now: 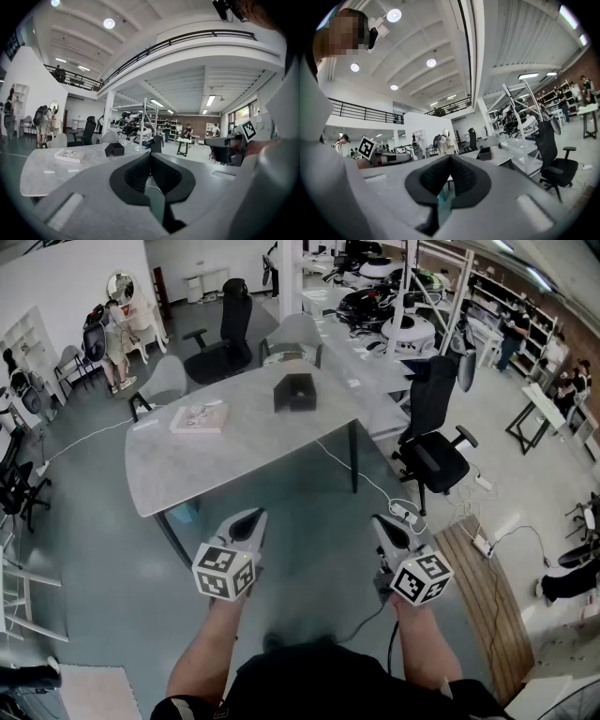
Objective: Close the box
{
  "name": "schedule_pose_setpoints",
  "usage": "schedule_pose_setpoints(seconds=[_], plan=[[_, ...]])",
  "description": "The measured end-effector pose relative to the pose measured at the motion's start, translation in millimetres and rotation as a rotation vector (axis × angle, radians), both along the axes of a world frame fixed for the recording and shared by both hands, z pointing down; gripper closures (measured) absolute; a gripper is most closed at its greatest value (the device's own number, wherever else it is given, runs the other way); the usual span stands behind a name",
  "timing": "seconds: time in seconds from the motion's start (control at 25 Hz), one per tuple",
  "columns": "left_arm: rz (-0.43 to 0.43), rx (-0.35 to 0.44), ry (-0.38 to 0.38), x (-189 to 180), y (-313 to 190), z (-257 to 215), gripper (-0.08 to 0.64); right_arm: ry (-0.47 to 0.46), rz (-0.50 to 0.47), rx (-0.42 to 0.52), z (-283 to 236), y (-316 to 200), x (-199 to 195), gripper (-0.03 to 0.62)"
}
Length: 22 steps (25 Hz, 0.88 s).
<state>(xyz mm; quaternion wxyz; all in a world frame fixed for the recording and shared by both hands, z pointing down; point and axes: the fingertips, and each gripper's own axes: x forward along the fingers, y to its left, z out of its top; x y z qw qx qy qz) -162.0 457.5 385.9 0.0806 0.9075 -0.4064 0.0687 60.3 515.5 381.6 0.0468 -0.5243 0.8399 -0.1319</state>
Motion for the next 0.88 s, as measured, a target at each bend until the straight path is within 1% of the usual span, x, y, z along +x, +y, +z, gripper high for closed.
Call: schedule_pose_setpoints(seconds=[0.16,0.36,0.44,0.6,0.76,0.88], plan=[[-0.009,-0.008,0.012,5.7,-5.3,-1.1,0.549,0.005,-0.005,0.004,-2.2,-2.8,0.9,0.593],[0.001,-0.008,0.011,25.8,1.9,-4.7,0.549,-0.004,-0.007,0.002,0.9,7.9,8.3,0.592],[-0.001,-0.012,0.02,34.0,5.6,-5.2,0.549,-0.004,-0.005,0.005,2.6,14.3,16.9,0.592],[-0.021,-0.018,0.051,55.4,13.4,-5.7,0.549,0.054,0.0,0.029,5.0,28.8,39.8,0.592],[-0.018,-0.037,0.039,76.6,29.7,3.9,0.549,0.071,0.008,0.023,11.2,46.0,62.8,0.592],[-0.013,-0.051,0.031,87.7,33.5,11.4,0.549,0.06,0.031,0.011,15.9,52.0,82.5,0.591]])
